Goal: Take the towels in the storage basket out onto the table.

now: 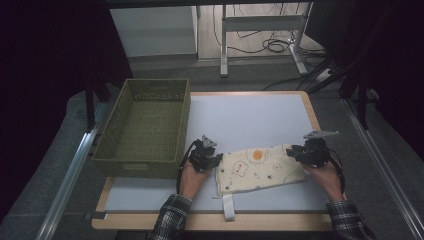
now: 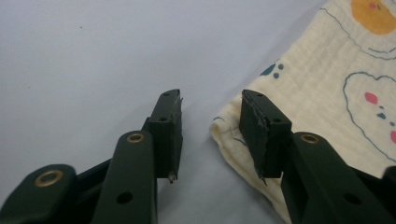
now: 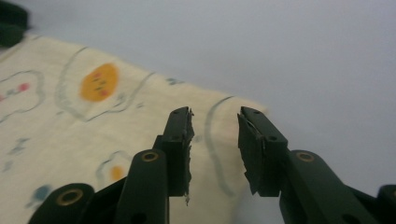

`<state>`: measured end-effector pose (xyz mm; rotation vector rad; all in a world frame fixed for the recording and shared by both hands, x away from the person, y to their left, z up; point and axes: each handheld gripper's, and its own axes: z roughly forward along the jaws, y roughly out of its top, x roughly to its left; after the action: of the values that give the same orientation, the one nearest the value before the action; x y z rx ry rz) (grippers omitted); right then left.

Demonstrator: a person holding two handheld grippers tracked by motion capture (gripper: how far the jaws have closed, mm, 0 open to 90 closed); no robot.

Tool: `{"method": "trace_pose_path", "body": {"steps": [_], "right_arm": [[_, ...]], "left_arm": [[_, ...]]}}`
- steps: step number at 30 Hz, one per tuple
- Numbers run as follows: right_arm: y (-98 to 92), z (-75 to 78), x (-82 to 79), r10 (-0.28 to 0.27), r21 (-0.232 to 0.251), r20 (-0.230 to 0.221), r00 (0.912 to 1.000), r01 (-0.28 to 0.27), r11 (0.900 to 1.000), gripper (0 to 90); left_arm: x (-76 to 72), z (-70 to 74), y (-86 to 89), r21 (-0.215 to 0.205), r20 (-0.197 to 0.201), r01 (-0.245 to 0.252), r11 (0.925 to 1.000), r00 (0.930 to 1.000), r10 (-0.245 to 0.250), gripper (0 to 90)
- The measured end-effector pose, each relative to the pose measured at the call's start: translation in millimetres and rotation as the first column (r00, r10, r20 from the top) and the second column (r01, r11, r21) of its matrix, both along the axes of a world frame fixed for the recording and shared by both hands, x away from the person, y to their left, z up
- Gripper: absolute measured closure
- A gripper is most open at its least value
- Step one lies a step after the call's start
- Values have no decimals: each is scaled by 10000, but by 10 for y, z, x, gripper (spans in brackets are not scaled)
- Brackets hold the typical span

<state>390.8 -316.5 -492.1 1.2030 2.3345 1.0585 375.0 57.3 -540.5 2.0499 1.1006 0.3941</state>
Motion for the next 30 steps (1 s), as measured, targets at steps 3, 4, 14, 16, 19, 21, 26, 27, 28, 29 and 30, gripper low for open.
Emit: {"method": "trace_pose_path", "body": {"steps": [3,4,14,16,19,21,26,27,28,29,30], "right_arm": [[100,-19,-106,492,43,-250,9985,-491,9988,595],[139,-22,-146,659,28,-247,9975,-658,9978,585],[635,-69,-484,2296,288,-386,9725,-2286,9731,504],[764,-83,-550,2717,334,-449,9613,-2704,9622,509],[981,-110,-652,3325,361,-527,9416,-3309,9430,511],[1135,-130,-715,3710,338,-609,9267,-3695,9286,525],[1493,-178,-829,4511,193,-800,8889,-4511,8923,555],[1555,-186,-842,4618,233,-810,8833,-4615,8868,561],[1609,-192,-854,4730,297,-854,8769,-4723,8809,565],[1662,-198,-864,4831,335,-855,8714,-4821,8755,570],[1714,-205,-875,4927,341,-861,8659,-4917,8701,571]], "left_arm": [[15,-14,22,-89,39,106,9999,9999,-105,554],[18,-16,25,-110,21,130,9999,9999,-129,552],[20,-26,26,-159,46,162,9997,9999,-162,541],[18,-27,25,-170,53,146,9997,9999,-145,541],[18,-24,31,-50,50,203,9998,9998,-203,541],[17,-25,30,-70,56,191,9998,9998,-190,542],[17,-25,33,-46,48,197,9998,9998,-197,542],[18,-25,33,-42,48,203,9998,9998,-202,543],[18,-25,33,-43,50,207,9998,9998,-206,543],[18,-26,33,-47,55,204,9998,9998,-204,543],[18,-26,33,-37,64,208,9998,9998,-208,543]]}}
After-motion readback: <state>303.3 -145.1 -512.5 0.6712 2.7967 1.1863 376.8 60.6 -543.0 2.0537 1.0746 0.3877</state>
